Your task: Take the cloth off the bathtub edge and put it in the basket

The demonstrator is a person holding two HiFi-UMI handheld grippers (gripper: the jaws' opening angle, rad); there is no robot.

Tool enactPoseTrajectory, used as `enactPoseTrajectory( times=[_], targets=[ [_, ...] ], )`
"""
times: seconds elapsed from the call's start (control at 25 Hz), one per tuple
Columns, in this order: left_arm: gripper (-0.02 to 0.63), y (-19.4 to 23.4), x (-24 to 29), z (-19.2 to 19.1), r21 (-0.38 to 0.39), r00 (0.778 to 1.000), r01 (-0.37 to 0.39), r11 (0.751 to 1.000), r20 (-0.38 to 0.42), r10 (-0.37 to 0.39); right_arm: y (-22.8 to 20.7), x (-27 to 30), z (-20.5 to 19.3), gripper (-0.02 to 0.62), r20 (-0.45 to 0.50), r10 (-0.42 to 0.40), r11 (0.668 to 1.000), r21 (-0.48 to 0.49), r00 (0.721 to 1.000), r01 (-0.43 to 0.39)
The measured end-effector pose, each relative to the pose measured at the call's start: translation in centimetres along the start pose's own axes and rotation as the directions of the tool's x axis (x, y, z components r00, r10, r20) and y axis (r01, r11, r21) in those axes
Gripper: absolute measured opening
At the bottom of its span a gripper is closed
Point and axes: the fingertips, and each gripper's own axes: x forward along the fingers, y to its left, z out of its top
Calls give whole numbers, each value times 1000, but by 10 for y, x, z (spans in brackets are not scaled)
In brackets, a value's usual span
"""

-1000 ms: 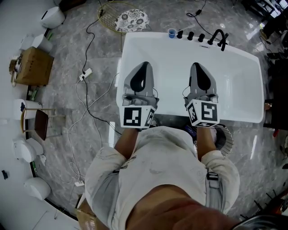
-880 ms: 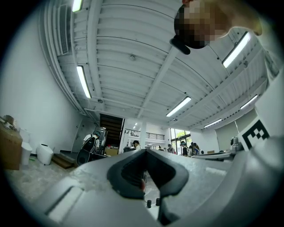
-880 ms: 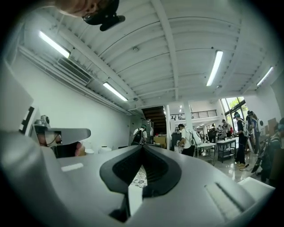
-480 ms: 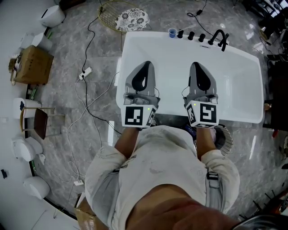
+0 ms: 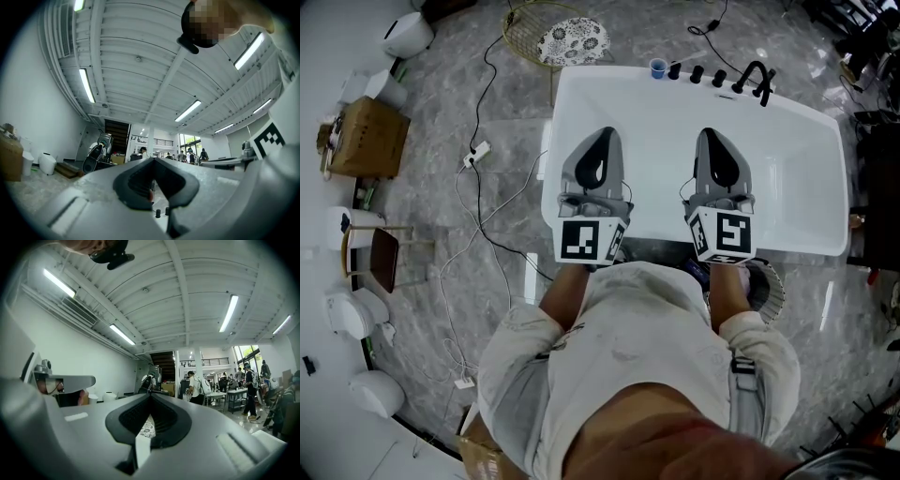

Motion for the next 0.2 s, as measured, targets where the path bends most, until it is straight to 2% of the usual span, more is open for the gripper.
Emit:
enactPoseTrajectory(
  times=[0.2],
  targets=[
    [0, 2, 5, -3, 0, 1000, -2, 1000, -8, 2, -4, 5, 4, 2, 8, -6, 1000, 3, 1000, 6]
  ],
)
